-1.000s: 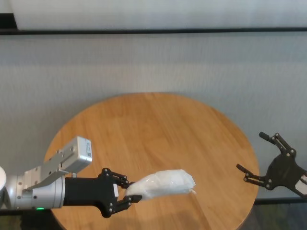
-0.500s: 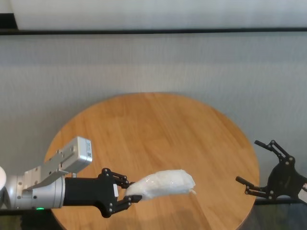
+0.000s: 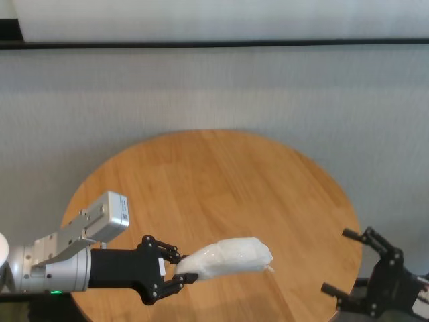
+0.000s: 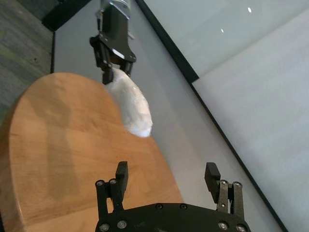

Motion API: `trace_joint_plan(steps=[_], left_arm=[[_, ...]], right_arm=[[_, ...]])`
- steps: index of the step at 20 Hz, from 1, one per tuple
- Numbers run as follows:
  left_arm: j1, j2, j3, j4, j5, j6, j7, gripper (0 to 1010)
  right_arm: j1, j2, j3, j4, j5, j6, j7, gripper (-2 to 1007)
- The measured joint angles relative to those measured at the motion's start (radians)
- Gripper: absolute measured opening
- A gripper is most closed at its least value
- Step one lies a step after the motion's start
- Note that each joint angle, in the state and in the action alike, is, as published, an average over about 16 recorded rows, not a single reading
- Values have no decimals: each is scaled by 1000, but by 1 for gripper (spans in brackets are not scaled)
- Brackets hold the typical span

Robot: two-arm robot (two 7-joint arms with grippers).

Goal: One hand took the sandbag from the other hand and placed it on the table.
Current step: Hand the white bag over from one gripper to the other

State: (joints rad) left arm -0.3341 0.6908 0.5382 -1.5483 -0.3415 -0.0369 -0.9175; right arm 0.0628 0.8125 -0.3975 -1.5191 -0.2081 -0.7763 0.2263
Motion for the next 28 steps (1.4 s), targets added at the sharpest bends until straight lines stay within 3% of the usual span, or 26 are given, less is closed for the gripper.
trace_joint_plan(steps=[5,13,19,22,28], left_arm=[[0,0,0,0,0,0,0,278],[0,0,0,0,0,0,0,278],[0,0,0,0,0,0,0,278],[0,0,0,0,0,0,0,278],[0,0,0,0,0,0,0,278]], right_arm=[[-15,-33,10,5,-109,-58,-46,1000],[0,-131,52,53,-358,-172,-163,1000],[20,-194,80,89,-534,-240,-242,1000],[27,-209,81,98,-583,-252,-256,1000],[39,-223,64,109,-623,-244,-271,1000]])
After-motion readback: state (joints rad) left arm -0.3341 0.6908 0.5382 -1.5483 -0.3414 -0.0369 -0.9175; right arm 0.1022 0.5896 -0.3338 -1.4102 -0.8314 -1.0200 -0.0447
